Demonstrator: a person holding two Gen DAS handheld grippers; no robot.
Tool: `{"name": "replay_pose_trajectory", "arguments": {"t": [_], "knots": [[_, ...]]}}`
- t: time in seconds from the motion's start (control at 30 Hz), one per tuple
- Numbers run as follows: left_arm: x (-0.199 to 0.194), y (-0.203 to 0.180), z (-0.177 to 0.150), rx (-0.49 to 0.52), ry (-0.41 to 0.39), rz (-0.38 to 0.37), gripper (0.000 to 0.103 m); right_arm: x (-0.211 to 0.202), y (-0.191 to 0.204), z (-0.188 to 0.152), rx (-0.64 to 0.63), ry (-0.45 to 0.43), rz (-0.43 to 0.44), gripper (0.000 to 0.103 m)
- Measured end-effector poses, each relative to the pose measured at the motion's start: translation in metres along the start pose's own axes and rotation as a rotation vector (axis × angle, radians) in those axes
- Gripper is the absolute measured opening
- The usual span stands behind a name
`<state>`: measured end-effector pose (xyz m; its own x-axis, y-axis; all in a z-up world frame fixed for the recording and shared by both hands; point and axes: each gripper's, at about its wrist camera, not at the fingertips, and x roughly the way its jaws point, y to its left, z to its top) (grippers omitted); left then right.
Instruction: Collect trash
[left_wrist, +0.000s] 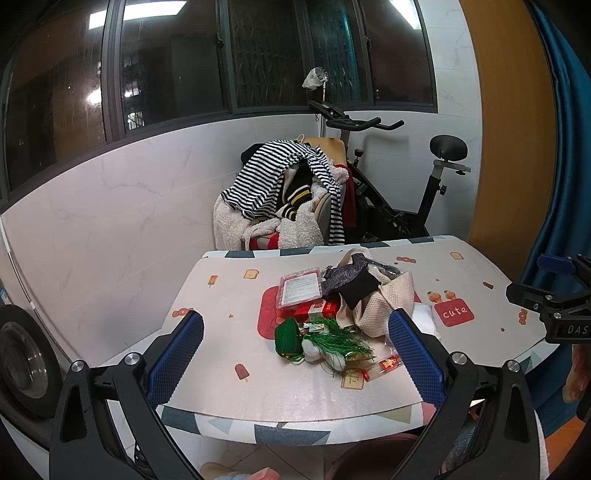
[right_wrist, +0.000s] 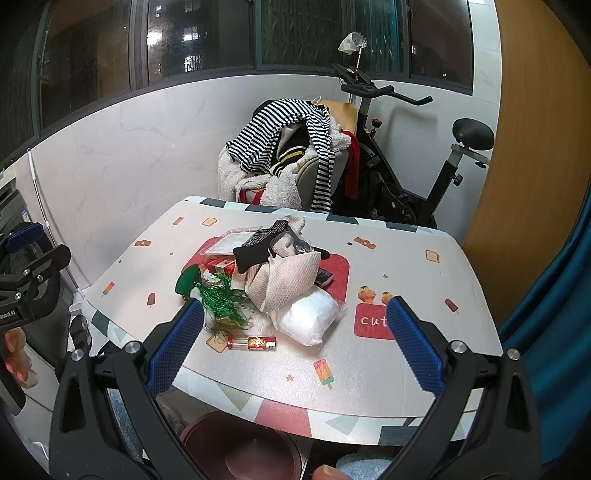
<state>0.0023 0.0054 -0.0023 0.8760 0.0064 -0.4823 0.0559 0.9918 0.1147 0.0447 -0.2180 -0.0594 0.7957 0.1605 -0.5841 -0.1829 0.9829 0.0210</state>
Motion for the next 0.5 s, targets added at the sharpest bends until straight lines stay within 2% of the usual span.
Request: {"name": "replay_pose_trajectory", "arguments": {"t": [0.5], "knots": [[0.0024, -0.0019, -0.0040, 0.005, -0.001, -0.003, 0.098, 0.0016, 0.0000, -0.0016, 0.001, 0.001, 0.000, 0.097]]}}
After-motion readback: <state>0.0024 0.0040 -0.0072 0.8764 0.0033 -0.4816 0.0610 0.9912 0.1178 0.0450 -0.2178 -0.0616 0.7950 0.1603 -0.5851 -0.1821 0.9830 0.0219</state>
